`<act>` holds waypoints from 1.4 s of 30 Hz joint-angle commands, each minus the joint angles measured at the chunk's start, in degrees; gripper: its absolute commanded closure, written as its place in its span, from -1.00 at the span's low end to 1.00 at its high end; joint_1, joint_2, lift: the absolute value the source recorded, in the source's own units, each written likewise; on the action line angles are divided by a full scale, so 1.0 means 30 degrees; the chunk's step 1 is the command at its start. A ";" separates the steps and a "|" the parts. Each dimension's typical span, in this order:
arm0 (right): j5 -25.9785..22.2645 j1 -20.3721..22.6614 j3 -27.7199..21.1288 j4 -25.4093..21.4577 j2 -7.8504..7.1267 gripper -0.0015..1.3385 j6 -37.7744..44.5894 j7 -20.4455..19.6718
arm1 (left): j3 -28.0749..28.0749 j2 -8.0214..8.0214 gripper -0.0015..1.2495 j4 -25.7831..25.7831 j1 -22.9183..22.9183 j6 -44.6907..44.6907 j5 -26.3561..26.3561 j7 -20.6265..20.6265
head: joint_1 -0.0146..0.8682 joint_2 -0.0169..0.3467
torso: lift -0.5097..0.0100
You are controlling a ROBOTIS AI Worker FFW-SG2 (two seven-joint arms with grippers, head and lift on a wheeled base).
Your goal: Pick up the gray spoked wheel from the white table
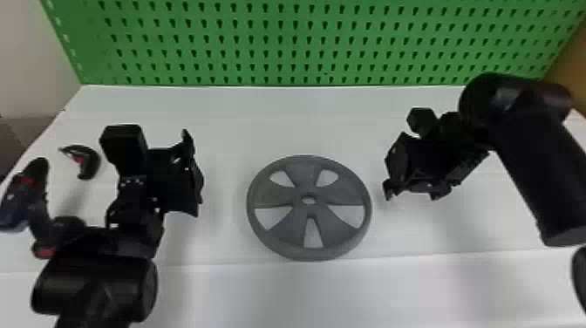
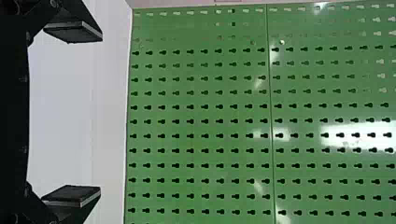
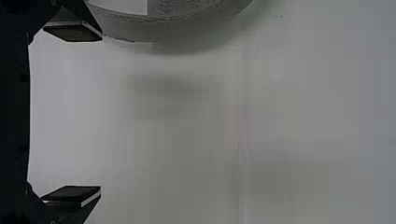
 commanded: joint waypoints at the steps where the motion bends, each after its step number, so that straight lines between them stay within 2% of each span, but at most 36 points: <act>1: -0.0976 -0.0118 0.1207 0.0005 -0.0336 -0.79 0.0027 -0.0001 | 0.0000 0.0019 -0.79 -0.0001 0.0029 -0.0005 0.0001 0.0001 | 0.77 -0.90 | 0.59; 7: -0.2353 -0.0235 0.2086 0.0005 -0.0746 -0.79 0.0027 -0.0001 | 0.0000 0.0019 -0.79 -0.0001 -0.0001 -0.0005 0.0030 0.0001 | 0.77 -0.90 | 0.59; 12: -0.3642 -0.0499 0.3902 -0.0347 -0.1156 -0.79 0.0027 -0.0001 | 0.0000 0.0019 -0.79 -0.0001 0.0029 0.0024 0.0030 0.0001 | 0.77 -0.90 | 0.59; 15: -0.4316 -0.0645 0.5279 -0.1109 -0.1420 -0.79 0.0027 -0.0001 | 0.0029 0.0019 -0.79 -0.0001 0.0029 0.0024 0.0030 0.0001 | 0.77 -0.90 | 0.59; 18: -0.4697 -0.0674 0.5865 -0.1753 -0.1625 -0.79 0.0027 -0.0001 | 0.0000 0.0019 -0.79 -0.0001 0.0029 0.0024 0.0030 0.0001 | 0.77 -0.90 | 0.59; 23: -0.5781 -0.0674 0.6744 -0.2193 -0.1918 -0.79 0.0027 -0.0001 | -0.0029 0.0019 -0.79 -0.0001 -0.0030 0.0024 0.0001 0.0001 | 0.77 -0.90 | 0.59; 30: -0.7421 -0.1084 0.9058 -0.3042 -0.2357 -0.79 0.0027 -0.0030 | -0.0029 0.0019 -0.79 -0.0001 -0.0030 0.0024 0.0001 0.0001 | 0.77 -0.90 | 0.59; 42: -0.9736 -0.1290 1.0260 -0.3745 -0.2855 -0.79 0.0027 -0.0030 | -0.0029 0.0049 -0.79 0.0028 -0.0030 0.0053 0.0001 0.0001 | 0.77 -0.90 | 0.59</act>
